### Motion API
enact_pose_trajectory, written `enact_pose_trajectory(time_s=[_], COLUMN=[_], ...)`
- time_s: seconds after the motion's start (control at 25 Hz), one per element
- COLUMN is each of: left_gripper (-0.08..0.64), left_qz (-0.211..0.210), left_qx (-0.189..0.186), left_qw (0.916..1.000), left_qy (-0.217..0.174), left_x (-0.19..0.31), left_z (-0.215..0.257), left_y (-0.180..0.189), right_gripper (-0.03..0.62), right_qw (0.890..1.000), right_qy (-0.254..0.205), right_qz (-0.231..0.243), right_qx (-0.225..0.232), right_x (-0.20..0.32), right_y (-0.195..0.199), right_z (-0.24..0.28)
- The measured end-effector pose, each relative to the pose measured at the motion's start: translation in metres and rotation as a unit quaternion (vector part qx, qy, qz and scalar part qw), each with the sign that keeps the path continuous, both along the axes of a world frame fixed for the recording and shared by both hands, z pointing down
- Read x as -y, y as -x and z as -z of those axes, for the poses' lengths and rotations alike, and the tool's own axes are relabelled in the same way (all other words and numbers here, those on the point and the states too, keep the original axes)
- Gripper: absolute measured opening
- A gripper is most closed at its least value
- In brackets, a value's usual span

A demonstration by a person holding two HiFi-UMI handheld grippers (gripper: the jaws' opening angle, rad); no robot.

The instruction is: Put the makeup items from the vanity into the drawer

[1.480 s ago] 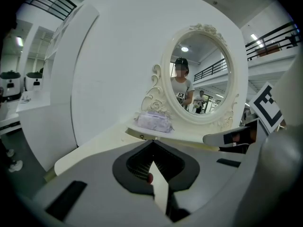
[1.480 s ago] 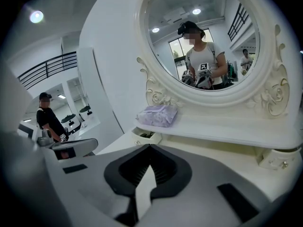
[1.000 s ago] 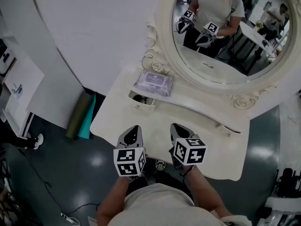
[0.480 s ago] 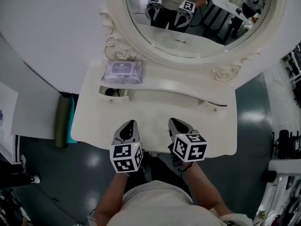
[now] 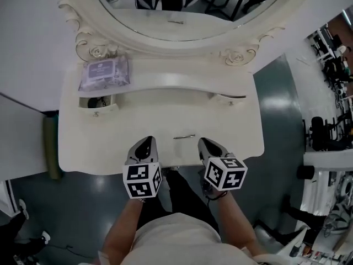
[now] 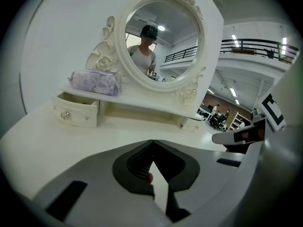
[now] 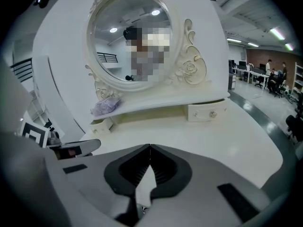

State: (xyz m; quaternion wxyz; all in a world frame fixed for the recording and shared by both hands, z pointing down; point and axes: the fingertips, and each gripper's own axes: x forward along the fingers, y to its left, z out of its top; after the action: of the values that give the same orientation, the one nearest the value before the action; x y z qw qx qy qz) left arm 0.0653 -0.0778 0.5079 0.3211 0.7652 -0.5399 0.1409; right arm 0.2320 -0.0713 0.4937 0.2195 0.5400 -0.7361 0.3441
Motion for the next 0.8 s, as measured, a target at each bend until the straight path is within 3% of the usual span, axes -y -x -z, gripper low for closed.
enact_pose_trajectory(time_s=[0.2,0.36,0.8], left_gripper=[0.005,0.005,0.005], left_qz=[0.013,0.056,0.167], left_qx=[0.016,0.032,0.045], left_qw=[0.9998,0.9976,0.9840], left_qy=[0.007,0.028,0.045], left_x=[0.006,0.000,-0.011], left_z=[-0.010,-0.022,-0.034], left_y=[-0.014,-0.021,-0.035], right_gripper=[0.021,0.028,0.068], right_qw=[0.998,0.991,0.948], right_qy=[0.019,0.037,0.069], right_qz=[0.051,0.124,0.311], right_qx=[0.018,0.019,-0.001], right_x=[0.005,0.015,0.017], right_y=[-0.011,-0.012,-0.004], right_z=[-0.021,-0.034,-0.065])
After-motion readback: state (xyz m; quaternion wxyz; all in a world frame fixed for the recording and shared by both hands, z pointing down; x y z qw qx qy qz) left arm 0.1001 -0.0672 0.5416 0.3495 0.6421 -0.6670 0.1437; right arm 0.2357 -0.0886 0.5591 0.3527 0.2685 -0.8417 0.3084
